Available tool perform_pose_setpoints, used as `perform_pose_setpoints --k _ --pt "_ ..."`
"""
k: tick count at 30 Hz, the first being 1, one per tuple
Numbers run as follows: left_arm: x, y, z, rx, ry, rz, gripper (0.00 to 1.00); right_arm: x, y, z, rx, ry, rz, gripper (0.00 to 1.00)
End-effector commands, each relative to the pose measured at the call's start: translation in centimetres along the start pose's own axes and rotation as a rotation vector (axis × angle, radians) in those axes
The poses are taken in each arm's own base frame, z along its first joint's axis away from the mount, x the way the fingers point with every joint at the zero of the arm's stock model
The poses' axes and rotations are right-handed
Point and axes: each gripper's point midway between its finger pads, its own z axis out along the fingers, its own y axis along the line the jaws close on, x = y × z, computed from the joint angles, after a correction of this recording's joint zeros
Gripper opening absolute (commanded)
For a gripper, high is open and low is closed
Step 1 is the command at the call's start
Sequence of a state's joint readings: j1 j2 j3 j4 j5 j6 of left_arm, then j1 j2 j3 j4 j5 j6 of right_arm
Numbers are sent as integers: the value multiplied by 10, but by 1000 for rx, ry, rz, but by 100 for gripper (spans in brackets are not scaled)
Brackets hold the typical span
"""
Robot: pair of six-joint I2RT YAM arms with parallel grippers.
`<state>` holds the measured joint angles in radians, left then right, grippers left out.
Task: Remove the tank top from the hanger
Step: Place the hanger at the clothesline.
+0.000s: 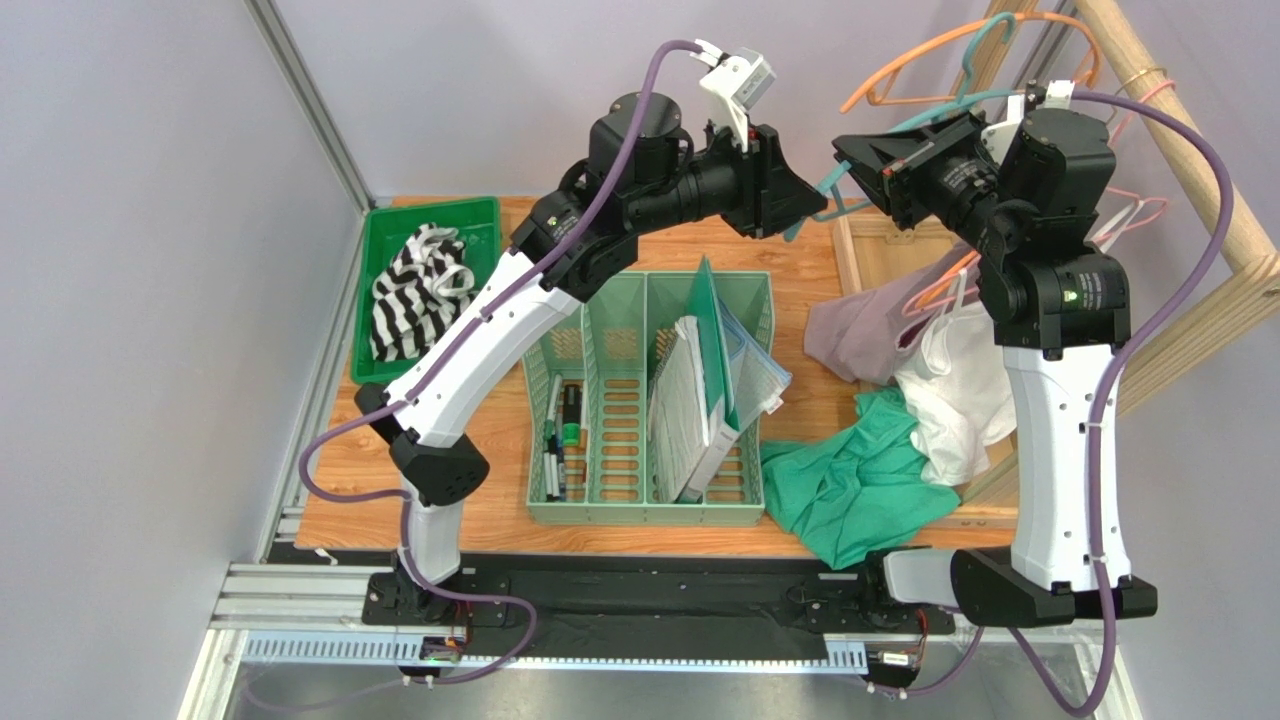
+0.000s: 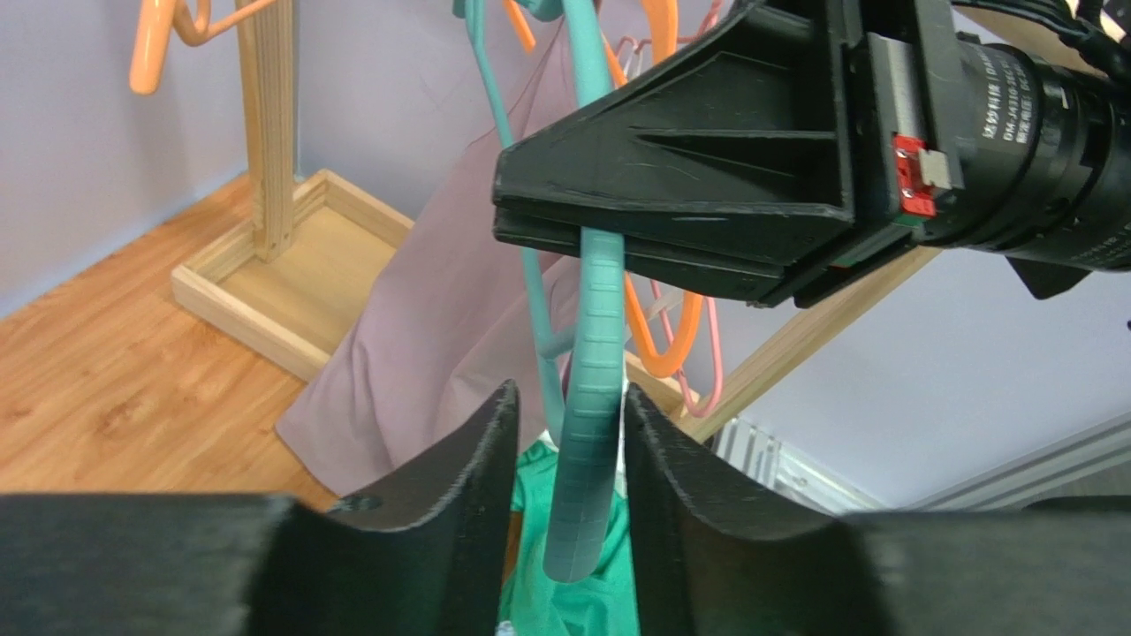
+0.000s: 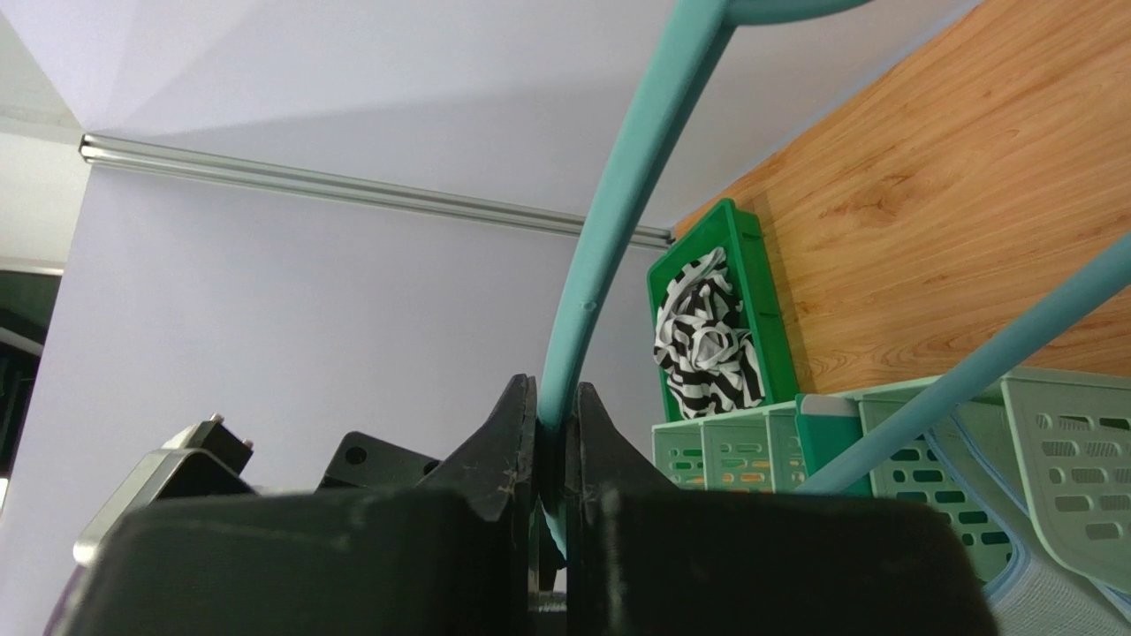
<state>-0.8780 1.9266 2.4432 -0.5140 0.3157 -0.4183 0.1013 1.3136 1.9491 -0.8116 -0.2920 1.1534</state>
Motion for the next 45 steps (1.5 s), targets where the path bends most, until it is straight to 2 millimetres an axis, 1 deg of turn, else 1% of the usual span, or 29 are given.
perform_pose_setpoints --k 1,3,4,6,7,9,10,12,13,14,15,16,20,21,22,24,25,26,27,28,29,30,31,32,34,37,42,43,45 --pt "-7 -1 0 1 -24 -4 30 5 23 -18 -90 21 -18 0" --pt "-8 -3 2 12 -26 -11 26 6 23 -20 -91 19 -17 0" --pt "-7 -4 2 19 -23 -22 19 6 24 -20 -92 20 -19 0" --pt "-7 -5 3 25 -22 -32 15 7 26 -22 -98 28 -19 1" --pt "-7 -8 4 38 -21 -44 9 8 27 -22 -103 36 -23 2" --pt "-9 -10 4 46 -25 -63 2 11 23 -22 -93 45 -25 3" --pt "-12 -14 4 62 -35 -69 2 10 21 -21 -87 39 -25 3" --pt "-10 -18 6 83 -28 -85 9 11 18 -22 -80 37 -20 2" --pt "-8 -20 6 90 -21 -85 22 10 19 -22 -84 34 -18 1" --pt "-5 -20 7 90 -15 -76 28 10 19 -22 -83 36 -18 1" --pt "-1 -22 7 94 -2 -72 31 9 19 -21 -82 34 -16 1" --pt "1 -21 7 83 2 -68 35 9 21 -22 -87 31 -17 1" --pt "6 -16 8 57 7 -51 36 8 24 -24 -90 27 -9 2" --pt "6 -16 9 59 6 -41 34 8 24 -24 -88 29 -8 2" --pt "6 -13 9 49 7 -39 23 8 25 -25 -91 29 -9 2" --pt "4 -11 8 32 3 -33 11 10 23 -25 -89 35 -11 2" --pt "5 -9 8 15 4 -37 2 10 24 -26 -91 37 -14 3" --pt "4 -7 8 4 2 -42 0 11 21 -25 -84 43 -18 6" --pt "1 -6 7 -13 -9 -59 0 12 20 -25 -84 46 -34 9" --pt "1 -5 7 -19 -6 -72 0 15 18 -25 -84 59 -48 15" --pt "0 -5 7 -22 -8 -80 0 18 12 -26 -66 73 -58 18" --pt "-4 -7 7 -12 -15 -88 0 22 10 -27 -57 81 -77 26" --pt "-3 -9 8 -7 -12 -101 0 24 5 -27 -46 83 -123 35" --pt "-4 -10 7 -4 -14 -105 0 26 2 -33 -38 81 -142 36" --pt "-3 -10 6 -6 -10 -106 0 27 -3 -36 -27 72 -190 41" --pt "-4 -10 5 -7 -8 -103 0 28 -2 -41 -24 59 -234 43" --pt "-1 -14 5 12 3 -110 0 35 -1 -34 -36 72 -277 41" --pt "-1 -14 5 11 4 -111 0 36 -5 -30 -26 70 -279 41" --pt "-1 -15 2 11 6 -108 0 35 -8 -30 -10 53 -283 41"
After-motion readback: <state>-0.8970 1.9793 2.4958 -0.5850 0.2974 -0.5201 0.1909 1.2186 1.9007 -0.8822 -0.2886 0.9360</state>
